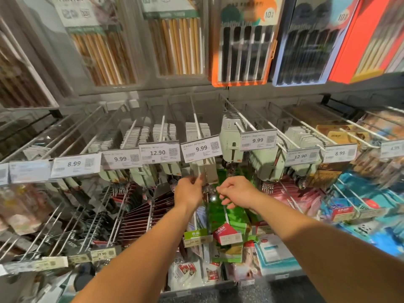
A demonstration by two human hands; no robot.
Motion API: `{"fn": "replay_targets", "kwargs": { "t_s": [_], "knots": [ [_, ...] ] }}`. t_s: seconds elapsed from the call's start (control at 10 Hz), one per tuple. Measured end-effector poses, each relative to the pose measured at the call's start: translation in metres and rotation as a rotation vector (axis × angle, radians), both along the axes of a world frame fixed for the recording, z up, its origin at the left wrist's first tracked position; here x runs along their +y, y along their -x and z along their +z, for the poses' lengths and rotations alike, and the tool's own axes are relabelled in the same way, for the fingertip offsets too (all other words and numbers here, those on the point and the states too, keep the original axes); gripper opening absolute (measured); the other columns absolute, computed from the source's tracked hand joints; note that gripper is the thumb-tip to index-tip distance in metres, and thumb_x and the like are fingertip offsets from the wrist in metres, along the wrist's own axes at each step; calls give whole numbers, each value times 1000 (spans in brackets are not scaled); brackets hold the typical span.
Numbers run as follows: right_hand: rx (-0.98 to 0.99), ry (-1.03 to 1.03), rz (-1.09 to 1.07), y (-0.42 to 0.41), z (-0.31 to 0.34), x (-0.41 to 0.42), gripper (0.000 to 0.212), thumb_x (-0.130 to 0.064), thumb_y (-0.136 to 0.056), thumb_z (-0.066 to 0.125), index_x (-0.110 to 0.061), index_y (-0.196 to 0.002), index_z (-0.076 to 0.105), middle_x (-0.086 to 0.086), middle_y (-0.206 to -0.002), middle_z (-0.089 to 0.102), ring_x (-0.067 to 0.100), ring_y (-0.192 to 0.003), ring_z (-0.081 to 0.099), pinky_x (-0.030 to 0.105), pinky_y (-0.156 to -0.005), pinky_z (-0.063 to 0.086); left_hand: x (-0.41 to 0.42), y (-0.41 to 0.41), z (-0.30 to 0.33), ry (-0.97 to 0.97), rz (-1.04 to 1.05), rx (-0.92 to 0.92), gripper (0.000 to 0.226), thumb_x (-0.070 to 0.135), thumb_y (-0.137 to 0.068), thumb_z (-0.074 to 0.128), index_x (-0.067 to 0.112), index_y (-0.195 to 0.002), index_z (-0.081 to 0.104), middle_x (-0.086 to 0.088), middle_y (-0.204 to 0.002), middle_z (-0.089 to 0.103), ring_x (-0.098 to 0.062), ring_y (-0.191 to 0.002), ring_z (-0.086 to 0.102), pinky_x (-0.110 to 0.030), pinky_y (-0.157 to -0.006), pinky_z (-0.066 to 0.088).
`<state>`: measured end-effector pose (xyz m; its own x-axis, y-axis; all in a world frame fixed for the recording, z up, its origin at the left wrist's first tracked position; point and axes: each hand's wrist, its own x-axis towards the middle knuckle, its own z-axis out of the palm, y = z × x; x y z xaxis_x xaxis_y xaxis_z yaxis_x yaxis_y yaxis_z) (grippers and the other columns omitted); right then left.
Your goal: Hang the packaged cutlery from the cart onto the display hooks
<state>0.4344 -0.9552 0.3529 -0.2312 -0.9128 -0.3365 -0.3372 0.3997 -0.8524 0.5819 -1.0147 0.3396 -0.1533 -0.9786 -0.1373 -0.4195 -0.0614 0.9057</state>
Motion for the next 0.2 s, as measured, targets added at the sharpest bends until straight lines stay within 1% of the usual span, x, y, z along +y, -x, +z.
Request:
{"fn": "replay_targets", "kwargs": {
  "t_s": [0.1, 0.2],
  "knots": [
    [-13, -105, 118, 7, -7, 2, 10, -23, -96, 63, -13, -96, 66, 5, -90, 69, 14, -77, 68, 23, -62, 55, -16, 9, 0, -80, 35, -53, 46, 50, -97, 54, 7, -110, 67, -11, -76, 70, -23, -60, 60, -36, -64, 53],
    [-11, -163, 161, 14, -12, 0, 11, -24, -96, 63, -13, -94, 66, 4, -92, 69, 14, -81, 67, 24, -64, 54, -26, 17, -3, -143, 18, -243, 62, 57, -97, 48, -2, -105, 66, -19, -100, 71, -32, -94, 69, -41, -92, 53]
  ]
}}
